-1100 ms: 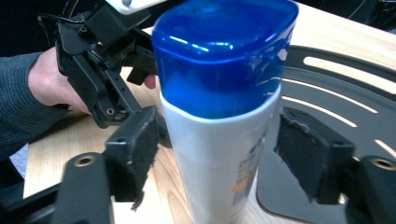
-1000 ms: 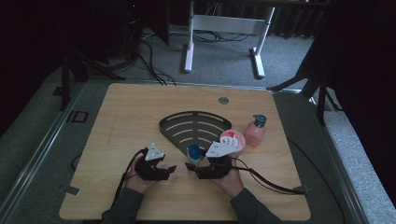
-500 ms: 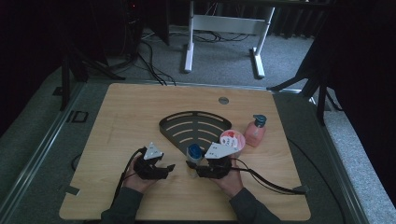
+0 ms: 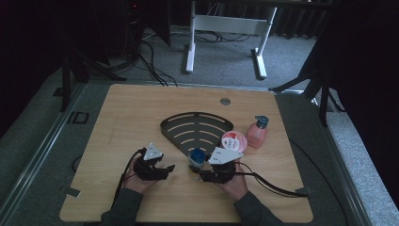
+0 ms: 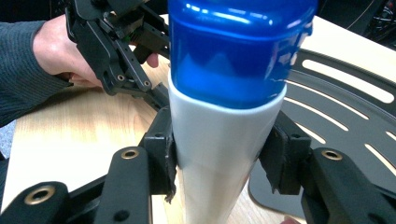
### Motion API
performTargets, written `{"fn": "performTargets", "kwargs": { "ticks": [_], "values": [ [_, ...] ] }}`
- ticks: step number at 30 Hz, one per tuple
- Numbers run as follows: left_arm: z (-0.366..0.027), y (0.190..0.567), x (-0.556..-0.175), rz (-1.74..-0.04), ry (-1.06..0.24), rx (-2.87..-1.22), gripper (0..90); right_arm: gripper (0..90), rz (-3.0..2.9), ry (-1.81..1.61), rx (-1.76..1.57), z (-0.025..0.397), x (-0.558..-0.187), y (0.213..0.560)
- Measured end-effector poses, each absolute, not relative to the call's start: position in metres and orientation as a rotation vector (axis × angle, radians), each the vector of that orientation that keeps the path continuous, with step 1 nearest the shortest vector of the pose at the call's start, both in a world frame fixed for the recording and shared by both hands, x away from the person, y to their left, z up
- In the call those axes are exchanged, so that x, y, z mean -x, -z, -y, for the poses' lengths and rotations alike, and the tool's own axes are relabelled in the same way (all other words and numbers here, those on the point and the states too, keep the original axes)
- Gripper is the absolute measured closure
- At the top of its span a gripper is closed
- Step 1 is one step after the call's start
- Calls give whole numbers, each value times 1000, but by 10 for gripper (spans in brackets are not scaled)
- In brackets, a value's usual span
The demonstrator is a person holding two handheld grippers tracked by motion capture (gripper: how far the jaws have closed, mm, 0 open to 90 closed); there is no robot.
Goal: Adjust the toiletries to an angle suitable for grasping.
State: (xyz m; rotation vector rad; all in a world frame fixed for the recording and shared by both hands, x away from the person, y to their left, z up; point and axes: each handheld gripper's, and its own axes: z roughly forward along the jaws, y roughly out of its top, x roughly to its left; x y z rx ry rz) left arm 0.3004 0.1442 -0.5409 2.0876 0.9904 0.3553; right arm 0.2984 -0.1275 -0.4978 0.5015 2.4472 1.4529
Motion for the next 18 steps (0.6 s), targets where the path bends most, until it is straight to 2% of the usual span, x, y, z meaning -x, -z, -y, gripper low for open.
{"fn": "performTargets", "kwargs": {
  "ticks": [8, 18],
  "values": [
    [-142, 541, -300, -984, -343, -2087, 359, 527, -2430, -1407, -541, 151, -292, 495],
    [-141, 542, -302, -989, -341, -2091, 372, 531, -2349, -1345, -688, 204, -289, 493]
  ]
}}
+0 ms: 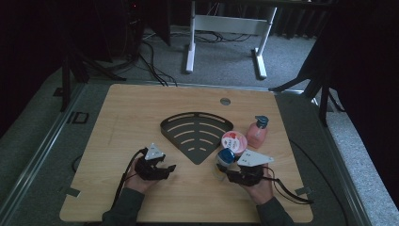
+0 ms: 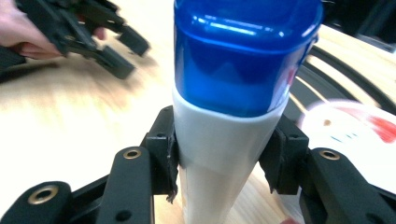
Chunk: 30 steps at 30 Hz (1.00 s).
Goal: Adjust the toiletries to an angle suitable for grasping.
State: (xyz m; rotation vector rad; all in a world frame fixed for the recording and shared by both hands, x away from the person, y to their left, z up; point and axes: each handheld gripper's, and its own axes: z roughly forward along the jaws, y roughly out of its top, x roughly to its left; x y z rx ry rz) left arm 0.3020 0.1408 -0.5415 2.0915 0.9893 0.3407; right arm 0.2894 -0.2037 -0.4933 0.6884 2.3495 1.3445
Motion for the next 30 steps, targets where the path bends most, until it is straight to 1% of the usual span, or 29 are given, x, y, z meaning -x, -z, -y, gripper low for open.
{"fn": "performTargets", "kwargs": {
  "ticks": [14, 19, 20, 25, 30],
  "values": [
    [-140, 543, -304, -999, -338, -2094, 373, 533, -2238, -1236, -874, 268, -297, 490],
    [-140, 544, -305, -999, -335, -2099, 373, 534, -2201, -1207, -921, 284, -305, 490],
    [-140, 544, -305, -999, -334, -2100, 373, 534, -2176, -1206, -946, 293, -312, 490],
    [-140, 545, -306, -999, -334, -2102, 373, 535, -2141, -1204, -982, 306, -327, 491],
    [-139, 546, -306, -1001, -333, -2105, 372, 535, -2129, -1216, -990, 311, -337, 492]
  ]
}}
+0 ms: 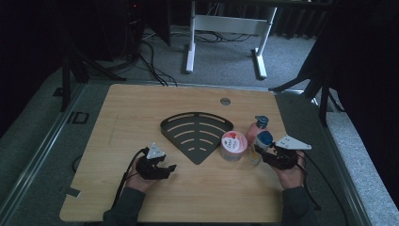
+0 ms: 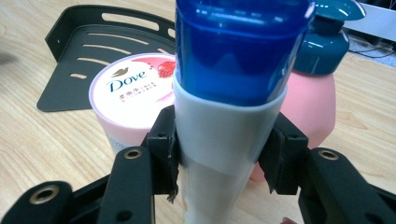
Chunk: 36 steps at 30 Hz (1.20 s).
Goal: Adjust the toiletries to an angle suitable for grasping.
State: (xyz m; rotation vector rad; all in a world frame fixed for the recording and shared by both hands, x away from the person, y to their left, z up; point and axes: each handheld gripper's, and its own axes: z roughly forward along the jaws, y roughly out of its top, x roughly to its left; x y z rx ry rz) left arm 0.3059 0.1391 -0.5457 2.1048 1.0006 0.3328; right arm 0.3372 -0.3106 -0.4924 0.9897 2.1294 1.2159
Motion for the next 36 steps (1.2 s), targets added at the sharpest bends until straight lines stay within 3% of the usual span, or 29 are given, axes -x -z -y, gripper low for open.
{"fn": "performTargets", "kwargs": {
  "ticks": [10, 17, 24, 31, 36],
  "values": [
    [-138, 546, -306, -1002, -332, -2107, 370, 520, -2121, -1245, -1005, 315, -338, 495],
    [-138, 547, -306, -1001, -329, -2112, 367, 385, -2144, -1200, -1011, 316, -327, 495],
    [-138, 546, -306, -1003, -331, -2110, 366, 382, -2137, -1188, -1038, 322, -307, 496],
    [-138, 547, -306, -1001, -331, -2111, 367, 453, -2155, -1189, -1020, 317, -281, 501],
    [-138, 547, -306, -1002, -329, -2112, 367, 563, -2181, -1205, -976, 305, -272, 497]
  ]
}}
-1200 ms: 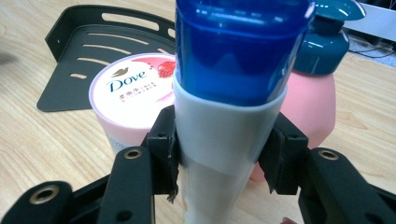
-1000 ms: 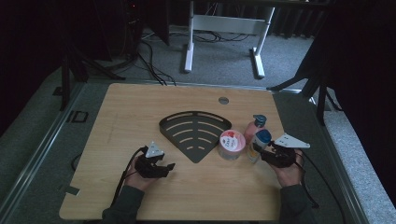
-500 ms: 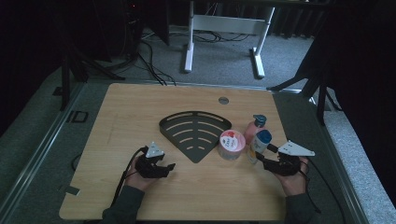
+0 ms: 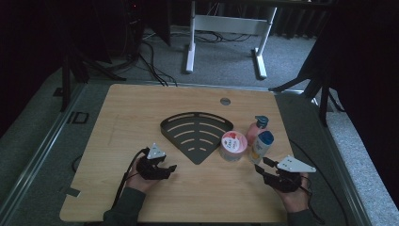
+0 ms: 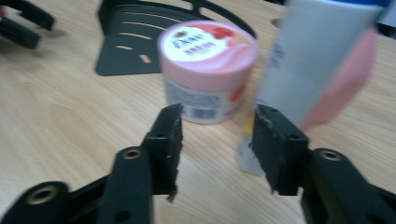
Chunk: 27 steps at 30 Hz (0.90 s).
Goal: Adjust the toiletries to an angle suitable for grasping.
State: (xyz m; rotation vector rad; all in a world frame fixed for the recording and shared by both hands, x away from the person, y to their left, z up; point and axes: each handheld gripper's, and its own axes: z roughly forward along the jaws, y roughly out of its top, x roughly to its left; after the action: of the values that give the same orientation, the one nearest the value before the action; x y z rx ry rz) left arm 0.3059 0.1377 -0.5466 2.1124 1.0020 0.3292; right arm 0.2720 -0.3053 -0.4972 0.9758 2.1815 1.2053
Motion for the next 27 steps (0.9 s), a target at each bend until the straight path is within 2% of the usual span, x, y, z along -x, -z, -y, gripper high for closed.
{"fn": "performTargets", "kwargs": {
  "ticks": [6, 11, 27],
  "values": [
    [-136, 548, -306, -998, -326, -2119, 371, 784, -2245, -1214, -877, 279, -281, 491],
    [-136, 548, -306, -997, -327, -2118, 371, 888, -2286, -1192, -819, 257, -298, 491],
    [-134, 549, -306, -995, -322, -2129, 371, 884, -2326, -1180, -793, 229, -330, 499]
  ]
}}
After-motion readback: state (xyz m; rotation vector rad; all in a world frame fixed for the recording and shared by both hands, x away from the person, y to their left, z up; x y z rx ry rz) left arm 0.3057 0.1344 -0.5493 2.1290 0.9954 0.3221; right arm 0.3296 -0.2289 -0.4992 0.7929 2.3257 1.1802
